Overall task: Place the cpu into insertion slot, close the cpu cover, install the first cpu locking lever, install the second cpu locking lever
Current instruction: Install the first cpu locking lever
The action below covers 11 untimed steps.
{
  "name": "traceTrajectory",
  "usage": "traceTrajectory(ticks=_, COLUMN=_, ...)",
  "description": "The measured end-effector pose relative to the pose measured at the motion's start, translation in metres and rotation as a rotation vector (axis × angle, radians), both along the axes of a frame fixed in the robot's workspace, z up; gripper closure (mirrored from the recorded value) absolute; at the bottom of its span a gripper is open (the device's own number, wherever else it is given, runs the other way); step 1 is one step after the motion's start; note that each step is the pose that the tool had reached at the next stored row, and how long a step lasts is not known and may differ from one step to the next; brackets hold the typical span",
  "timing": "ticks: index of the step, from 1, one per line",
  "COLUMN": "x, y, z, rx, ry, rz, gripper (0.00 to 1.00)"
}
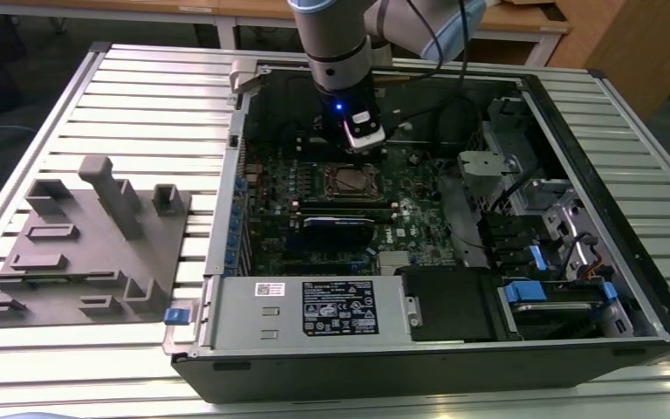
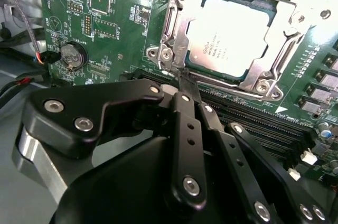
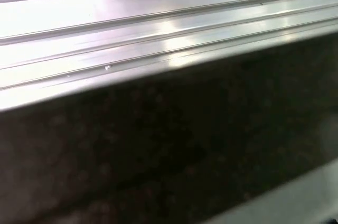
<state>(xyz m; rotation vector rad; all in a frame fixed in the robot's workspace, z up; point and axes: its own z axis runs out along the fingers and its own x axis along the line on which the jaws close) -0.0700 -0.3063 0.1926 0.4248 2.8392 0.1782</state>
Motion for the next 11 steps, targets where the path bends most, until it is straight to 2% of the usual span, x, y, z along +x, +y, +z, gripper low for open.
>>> traceTrajectory(ticks=4, x=0.0, y=0.0, z=0.0055, rx=-0.0002, ry=0.0008, rz=0.0, gripper=0.89)
traceTrajectory(ticks=9, x=0.0, y=0.0, z=0.0159, rx=-0.0001, ry=0.0022, rz=0.0, gripper=0.89)
traceTrajectory(ticks=11, x=0.0, y=0.0, z=0.0164, rx=0.0, ry=0.0023, rz=0.0, gripper=0.89)
